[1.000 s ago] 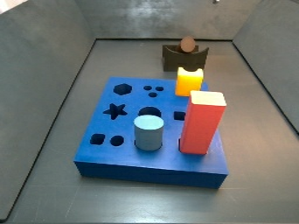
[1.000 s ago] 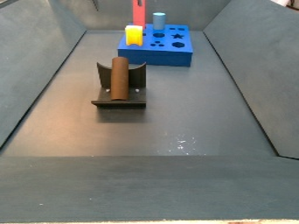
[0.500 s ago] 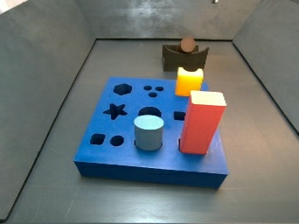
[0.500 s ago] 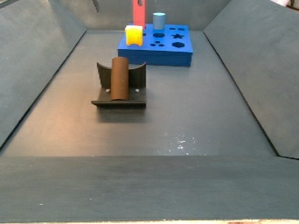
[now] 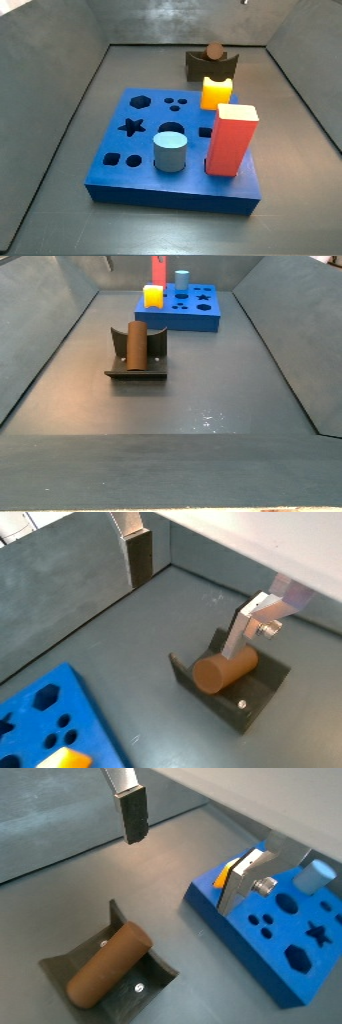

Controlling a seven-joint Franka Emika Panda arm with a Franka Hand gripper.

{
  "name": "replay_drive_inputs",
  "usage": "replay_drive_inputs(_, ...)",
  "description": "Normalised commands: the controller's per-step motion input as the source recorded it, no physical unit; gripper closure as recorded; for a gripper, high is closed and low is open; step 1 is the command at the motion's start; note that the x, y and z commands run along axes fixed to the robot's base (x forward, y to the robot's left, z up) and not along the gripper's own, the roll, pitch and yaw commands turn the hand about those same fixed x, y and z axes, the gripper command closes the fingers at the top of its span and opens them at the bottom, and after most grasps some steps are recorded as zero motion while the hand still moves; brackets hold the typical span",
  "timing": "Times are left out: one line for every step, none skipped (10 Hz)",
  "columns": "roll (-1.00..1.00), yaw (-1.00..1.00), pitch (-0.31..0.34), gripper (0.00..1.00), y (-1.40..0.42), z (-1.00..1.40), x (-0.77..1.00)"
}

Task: Pick up the round object. Move up. Place the round object on the fixture. Regrasp the round object. Move to above the board. Insert the round object.
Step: Regrasp the round object.

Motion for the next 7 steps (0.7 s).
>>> replay_drive_inputs(1.0,0.03,-0.052,0.0,-0.02,0.01,-0.02)
replay_drive_inputs(1.0,0.03,-0.058,0.0,-0.02,0.01,-0.02)
replay_drive_inputs(1.0,0.03,-0.06,0.0,-0.02,0.01,-0.02)
replay_drive_inputs(1.0,0.03,-0.065,0.0,-0.02,0.01,-0.02)
replay_drive_inputs(1.0,0.03,-0.066,0.0,-0.02,0.0,-0.02)
replay_drive_inputs(1.0,0.03,-0.067,0.0,-0.02,0.01,-0.03)
replay_drive_inputs(1.0,0.03,-0.067,0.0,-0.02,0.01,-0.02)
